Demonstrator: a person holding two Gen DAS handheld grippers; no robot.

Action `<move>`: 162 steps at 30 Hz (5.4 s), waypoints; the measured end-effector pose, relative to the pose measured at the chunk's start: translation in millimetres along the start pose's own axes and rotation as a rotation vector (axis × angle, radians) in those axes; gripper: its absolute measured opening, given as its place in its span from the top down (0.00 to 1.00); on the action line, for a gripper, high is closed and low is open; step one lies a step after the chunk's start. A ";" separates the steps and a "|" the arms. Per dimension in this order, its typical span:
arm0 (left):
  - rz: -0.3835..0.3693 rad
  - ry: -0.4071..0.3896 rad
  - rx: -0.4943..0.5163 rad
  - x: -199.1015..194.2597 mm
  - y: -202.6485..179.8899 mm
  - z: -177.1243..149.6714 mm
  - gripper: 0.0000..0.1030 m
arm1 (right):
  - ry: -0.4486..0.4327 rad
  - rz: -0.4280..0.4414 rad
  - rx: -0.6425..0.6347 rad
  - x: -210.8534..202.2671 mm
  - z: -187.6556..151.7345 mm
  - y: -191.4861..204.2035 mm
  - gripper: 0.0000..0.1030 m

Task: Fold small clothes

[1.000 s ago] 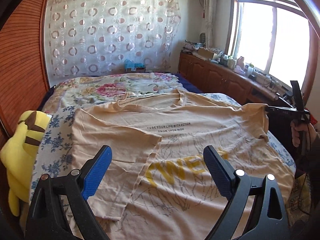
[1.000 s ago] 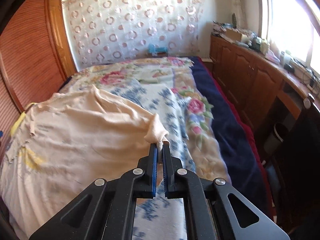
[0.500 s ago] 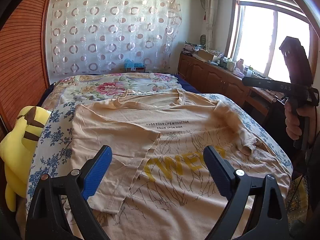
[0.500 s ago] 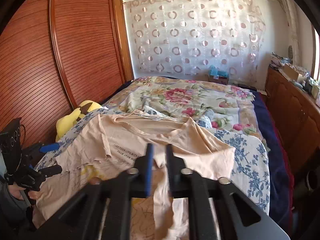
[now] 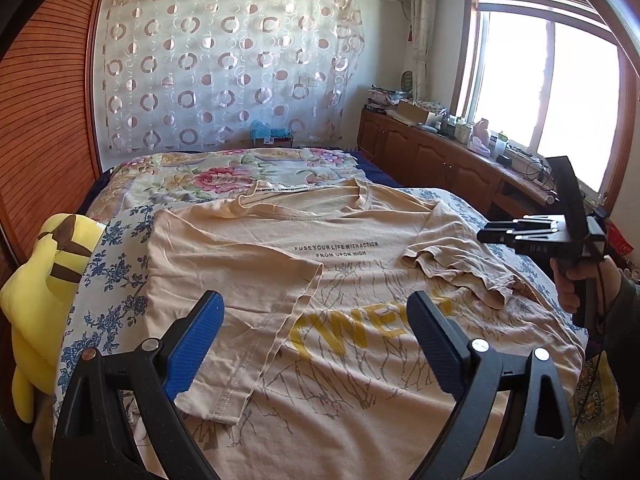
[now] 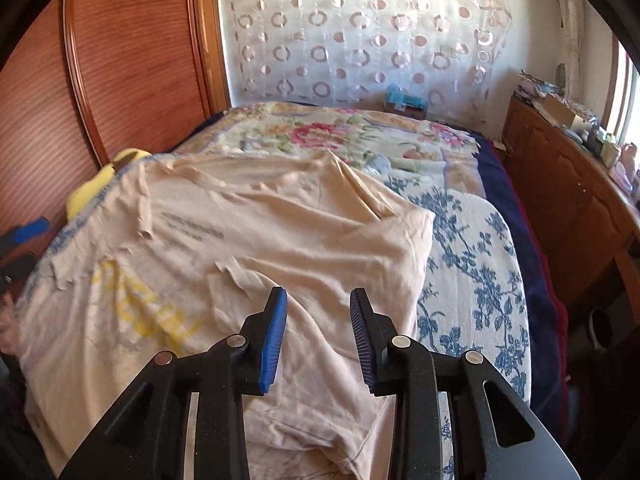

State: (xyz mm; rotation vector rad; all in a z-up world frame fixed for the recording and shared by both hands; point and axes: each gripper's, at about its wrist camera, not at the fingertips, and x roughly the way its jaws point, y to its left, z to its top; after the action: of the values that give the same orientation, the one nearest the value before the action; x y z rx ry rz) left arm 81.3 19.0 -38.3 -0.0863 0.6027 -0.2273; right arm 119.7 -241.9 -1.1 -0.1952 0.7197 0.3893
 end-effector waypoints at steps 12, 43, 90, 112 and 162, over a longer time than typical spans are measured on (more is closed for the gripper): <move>0.060 0.005 -0.043 -3.5 30.3 -0.9 0.09 | 0.069 -0.024 0.004 44.1 -8.8 9.5 0.38; 0.091 0.209 -0.186 94.6 145.9 43.1 0.38 | 0.090 -0.050 0.026 52.9 -13.5 -3.1 0.14; -0.005 0.163 -0.068 65.2 92.4 47.6 0.95 | 0.105 -0.068 0.146 91.3 43.9 -78.3 0.46; -0.039 -0.094 -0.046 -87.5 89.4 33.1 0.96 | -0.189 0.009 -0.031 -87.5 -14.0 -30.0 0.93; 0.118 0.108 -0.116 -76.5 123.3 -65.8 0.23 | -0.068 0.013 0.033 -114.2 -101.2 -54.3 0.56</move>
State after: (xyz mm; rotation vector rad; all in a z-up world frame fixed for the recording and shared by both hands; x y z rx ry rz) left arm 5.5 156.0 -68.2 -0.1502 0.7261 -0.0830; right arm 2.9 -354.1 3.4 -0.1455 0.6605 0.3949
